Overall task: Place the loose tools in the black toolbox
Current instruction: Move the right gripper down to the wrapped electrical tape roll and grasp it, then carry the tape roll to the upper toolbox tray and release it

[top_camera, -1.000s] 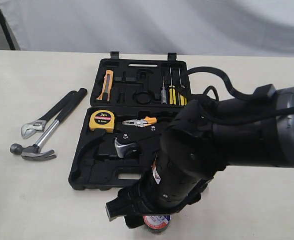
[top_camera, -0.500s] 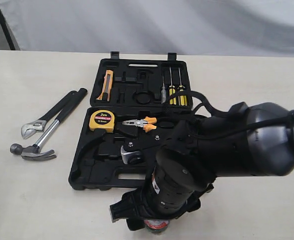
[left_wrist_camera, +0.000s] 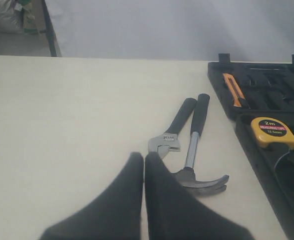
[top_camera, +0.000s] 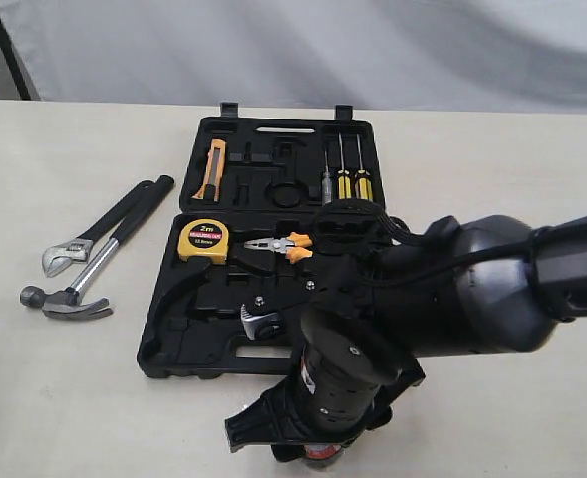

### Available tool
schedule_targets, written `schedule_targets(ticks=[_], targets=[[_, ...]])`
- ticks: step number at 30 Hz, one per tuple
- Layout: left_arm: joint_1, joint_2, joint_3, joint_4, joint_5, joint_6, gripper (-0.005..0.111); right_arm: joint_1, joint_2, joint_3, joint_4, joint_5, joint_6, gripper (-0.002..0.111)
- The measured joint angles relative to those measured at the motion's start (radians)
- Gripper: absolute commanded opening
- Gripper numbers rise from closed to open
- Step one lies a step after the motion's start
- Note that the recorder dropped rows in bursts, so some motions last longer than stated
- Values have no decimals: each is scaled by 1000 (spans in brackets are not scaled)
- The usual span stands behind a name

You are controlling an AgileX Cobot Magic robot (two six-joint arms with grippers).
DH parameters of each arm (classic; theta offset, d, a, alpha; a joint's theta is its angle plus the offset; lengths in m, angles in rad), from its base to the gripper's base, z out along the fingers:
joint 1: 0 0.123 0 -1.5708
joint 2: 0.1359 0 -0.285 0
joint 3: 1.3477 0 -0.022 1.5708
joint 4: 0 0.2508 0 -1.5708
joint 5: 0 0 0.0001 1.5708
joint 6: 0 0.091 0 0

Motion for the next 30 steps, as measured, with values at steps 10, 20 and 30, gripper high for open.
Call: schedule_targets(ticks=[10, 20, 30], targets=[[0, 0, 0, 0, 0, 0, 1, -79, -211, -232, -94, 190, -126, 0], [0, 0, 0, 0, 0, 0, 1, -325, 133, -646, -133, 260, -241, 0], [0, 0, 0, 0, 0, 0, 1, -401, 485, -1062, -133, 364, -263, 1]])
